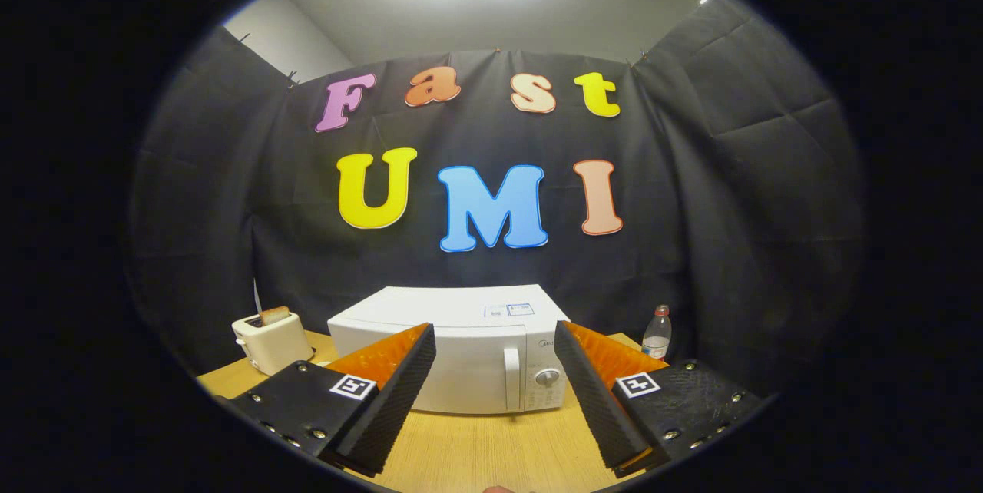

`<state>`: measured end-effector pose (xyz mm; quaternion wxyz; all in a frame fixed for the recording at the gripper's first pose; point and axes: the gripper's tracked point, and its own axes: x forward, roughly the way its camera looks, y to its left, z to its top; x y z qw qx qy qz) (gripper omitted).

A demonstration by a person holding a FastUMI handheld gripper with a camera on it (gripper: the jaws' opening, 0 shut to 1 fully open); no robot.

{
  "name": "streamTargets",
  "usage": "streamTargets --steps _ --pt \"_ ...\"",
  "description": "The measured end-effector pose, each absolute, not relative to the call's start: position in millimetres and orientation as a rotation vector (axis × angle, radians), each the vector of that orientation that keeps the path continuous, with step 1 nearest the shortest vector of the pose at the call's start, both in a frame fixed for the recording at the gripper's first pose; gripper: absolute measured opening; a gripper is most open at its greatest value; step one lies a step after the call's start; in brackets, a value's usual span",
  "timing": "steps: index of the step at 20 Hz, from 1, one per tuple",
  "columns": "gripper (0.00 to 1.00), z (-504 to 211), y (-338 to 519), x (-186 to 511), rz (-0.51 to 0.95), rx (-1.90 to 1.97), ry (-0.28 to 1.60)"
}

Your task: Open the microwave, put the food inside, and close the microwave door.

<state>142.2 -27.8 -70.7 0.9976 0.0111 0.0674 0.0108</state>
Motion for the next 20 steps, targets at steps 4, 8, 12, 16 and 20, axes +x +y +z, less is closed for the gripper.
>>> streamTargets --steps 4,8,12,16,20 --pt "0.98 -97.4 -30.8 164.5 0.031 0.024 0.194" --pt "0.98 -121.4 -36.6 187.0 0.035 0.012 0.235" --pt "0.98 -141.0 -40.4 210.8 0.036 0.008 0.267" --pt "0.98 -166.7 -42.8 233.6 0.032 0.007 0.314" --pt "0.98 -192.7 -44.0 251.7 0.030 0.000 0.361"
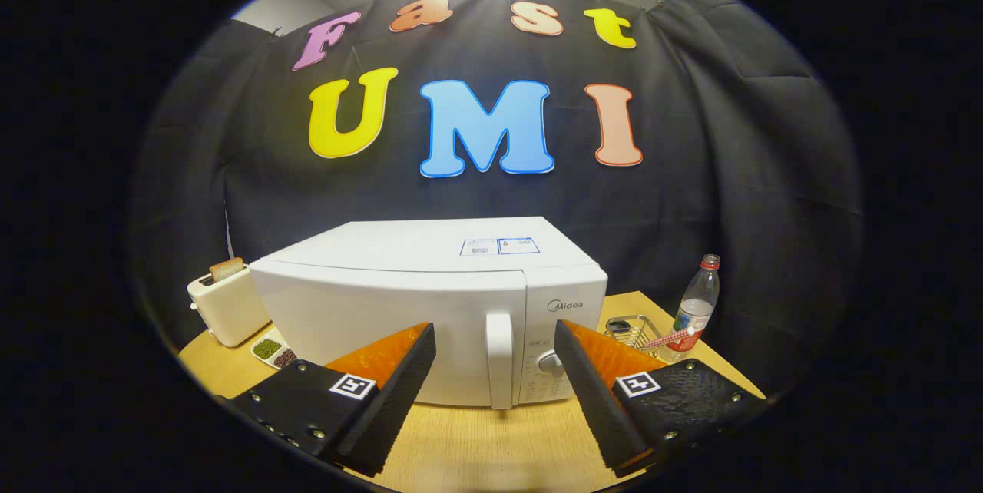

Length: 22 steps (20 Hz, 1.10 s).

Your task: Open the microwave, put the food inside, and close the microwave door.

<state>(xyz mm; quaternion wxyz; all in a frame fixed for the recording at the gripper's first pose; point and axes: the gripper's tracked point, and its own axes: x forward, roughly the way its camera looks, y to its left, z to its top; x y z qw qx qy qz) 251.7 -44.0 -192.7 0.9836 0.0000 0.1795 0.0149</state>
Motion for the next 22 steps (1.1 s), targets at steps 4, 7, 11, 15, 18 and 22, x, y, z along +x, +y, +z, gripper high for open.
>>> streamTargets --steps 4,7,11,15,18,22 --pt "0.97 -217.9 -46.0 265.6 0.028 -0.008 0.406" --pt "0.95 -236.4 -48.4 274.4 0.020 0.001 0.444" --pt "0.81 -258.4 -48.5 279.2 0.021 0.012 0.500" --pt "0.56 -263.9 -42.9 279.9 0.040 0.023 0.507" --pt "0.33 -259.8 -42.9 285.5 0.017 -0.010 0.487" --pt "0.19 -262.9 -43.8 286.5 0.007 -0.043 0.494"
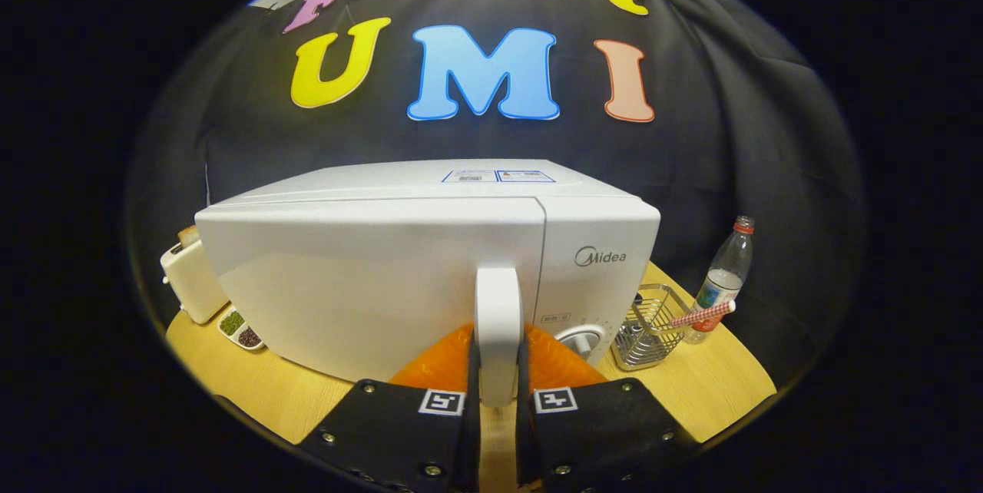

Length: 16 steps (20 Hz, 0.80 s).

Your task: Open the microwave, put the food inside, and close the microwave door.

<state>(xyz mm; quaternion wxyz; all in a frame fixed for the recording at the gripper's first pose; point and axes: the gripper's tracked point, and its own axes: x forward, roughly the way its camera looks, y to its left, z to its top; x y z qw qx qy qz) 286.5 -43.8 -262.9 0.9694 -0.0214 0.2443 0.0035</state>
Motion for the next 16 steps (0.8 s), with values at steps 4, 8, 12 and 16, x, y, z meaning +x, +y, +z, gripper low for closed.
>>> streamTargets --steps 4,8,12,16 --pt "0.12 -261.0 -41.8 283.0 0.020 -0.006 0.535" --pt "0.12 -256.6 -37.9 252.0 0.017 -0.046 0.519" --pt "0.16 -255.3 -32.3 229.7 -0.012 -0.020 0.563" --pt "0.22 -251.4 -21.7 203.3 -0.007 0.013 0.577"
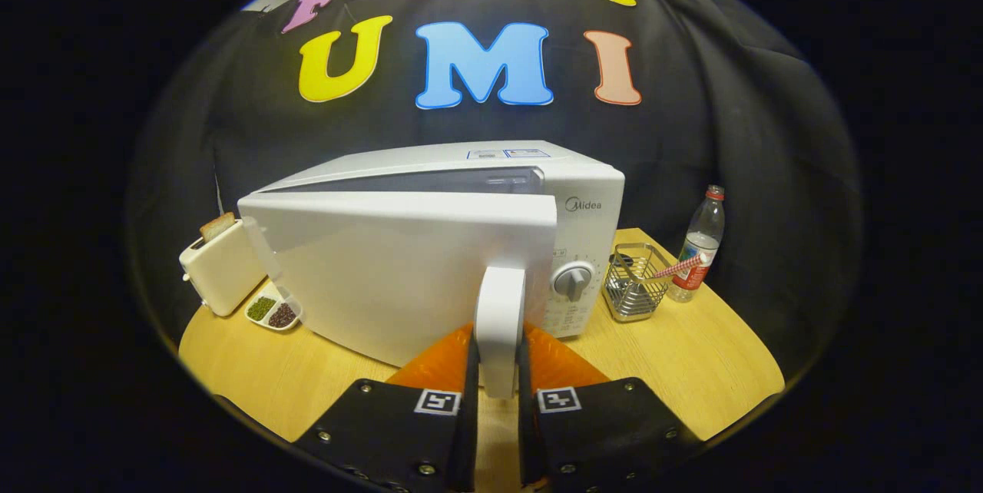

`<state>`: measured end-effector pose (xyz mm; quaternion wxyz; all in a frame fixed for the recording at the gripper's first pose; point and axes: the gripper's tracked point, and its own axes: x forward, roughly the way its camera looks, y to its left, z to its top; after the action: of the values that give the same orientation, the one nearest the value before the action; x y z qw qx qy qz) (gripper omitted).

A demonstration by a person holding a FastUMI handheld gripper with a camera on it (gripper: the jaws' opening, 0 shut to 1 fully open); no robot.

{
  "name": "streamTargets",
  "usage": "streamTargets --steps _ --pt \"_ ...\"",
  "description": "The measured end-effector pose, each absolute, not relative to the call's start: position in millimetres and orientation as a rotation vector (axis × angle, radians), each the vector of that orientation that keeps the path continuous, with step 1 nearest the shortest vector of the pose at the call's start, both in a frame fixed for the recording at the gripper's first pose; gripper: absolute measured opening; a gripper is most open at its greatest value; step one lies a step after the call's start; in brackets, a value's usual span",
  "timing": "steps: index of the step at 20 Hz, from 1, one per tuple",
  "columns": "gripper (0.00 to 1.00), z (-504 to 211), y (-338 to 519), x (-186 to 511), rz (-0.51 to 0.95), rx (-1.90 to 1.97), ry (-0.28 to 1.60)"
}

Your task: Open the microwave, put the food inside, and close the microwave door.

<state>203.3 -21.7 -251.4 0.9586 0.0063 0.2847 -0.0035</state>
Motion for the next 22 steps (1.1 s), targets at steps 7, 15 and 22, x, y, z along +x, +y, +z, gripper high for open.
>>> streamTargets --steps 7,15,22 --pt "0.24 -245.9 1.7 156.0 -0.020 -0.001 0.596" --pt "0.25 -245.7 30.8 112.2 -0.004 -0.013 0.616" --pt "0.25 -240.1 59.2 81.3 0.014 -0.006 0.616"
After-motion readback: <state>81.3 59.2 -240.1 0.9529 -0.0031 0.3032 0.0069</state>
